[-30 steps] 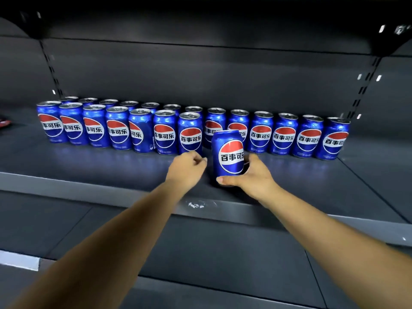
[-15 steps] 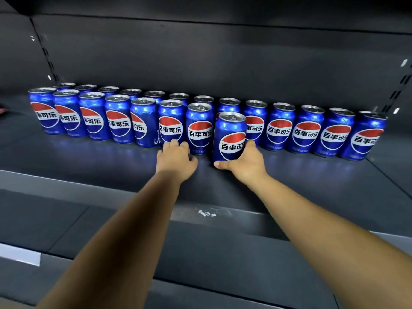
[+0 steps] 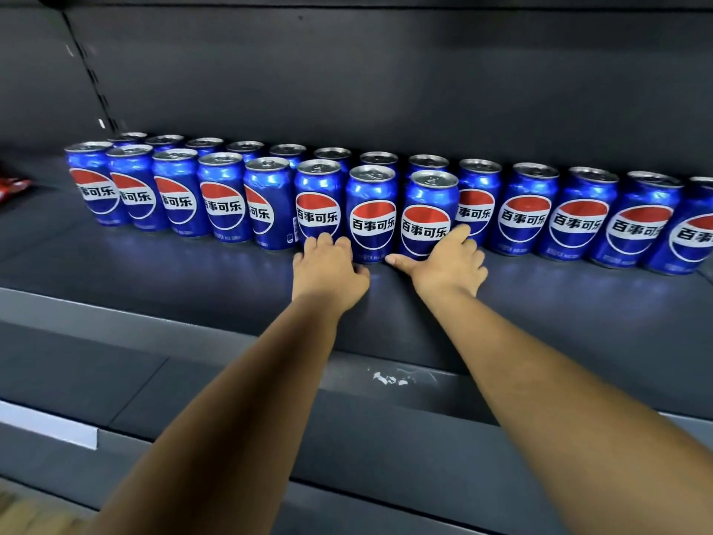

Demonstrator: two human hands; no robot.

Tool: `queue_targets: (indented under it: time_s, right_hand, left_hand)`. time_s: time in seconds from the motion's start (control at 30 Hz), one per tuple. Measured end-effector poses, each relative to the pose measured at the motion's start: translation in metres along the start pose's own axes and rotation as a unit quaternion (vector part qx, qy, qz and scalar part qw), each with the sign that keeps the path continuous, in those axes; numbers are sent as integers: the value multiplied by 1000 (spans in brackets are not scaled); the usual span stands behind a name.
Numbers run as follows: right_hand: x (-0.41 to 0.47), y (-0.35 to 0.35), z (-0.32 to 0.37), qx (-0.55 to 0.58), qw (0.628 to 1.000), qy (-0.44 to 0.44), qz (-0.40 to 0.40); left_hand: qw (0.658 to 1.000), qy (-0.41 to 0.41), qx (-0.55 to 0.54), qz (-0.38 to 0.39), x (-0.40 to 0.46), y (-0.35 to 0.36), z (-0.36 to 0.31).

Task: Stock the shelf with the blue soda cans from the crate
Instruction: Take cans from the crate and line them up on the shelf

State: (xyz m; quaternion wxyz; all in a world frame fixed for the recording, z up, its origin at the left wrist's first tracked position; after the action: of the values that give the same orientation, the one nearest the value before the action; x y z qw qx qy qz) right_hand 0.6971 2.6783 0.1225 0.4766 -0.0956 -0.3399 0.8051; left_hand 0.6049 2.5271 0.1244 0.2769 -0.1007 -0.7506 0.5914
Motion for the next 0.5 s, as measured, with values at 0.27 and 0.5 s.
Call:
queue_targets:
  time_s: [0.27, 0.5]
  right_hand:
    - [-1, 0, 0, -12, 1000, -3, 3]
    - [-32, -17, -3, 29, 999, 16, 33]
  left_hand:
    - [1000, 4, -1, -1, 1, 2, -1]
    - [995, -5, -98, 0, -19, -16, 1]
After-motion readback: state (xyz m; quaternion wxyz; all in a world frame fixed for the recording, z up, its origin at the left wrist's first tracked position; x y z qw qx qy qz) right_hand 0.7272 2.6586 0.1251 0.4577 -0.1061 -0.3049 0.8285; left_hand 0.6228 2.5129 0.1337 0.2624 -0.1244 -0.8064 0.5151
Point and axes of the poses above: each hand's wrist, its own x-axis towards the middle knuckle, its own y-axis out of the palm, z = x × y, the point moved 9 cm from there along x, towards the middle knuckle, and after that the axes turned 10 degrees about x, right-handed, at the moved point
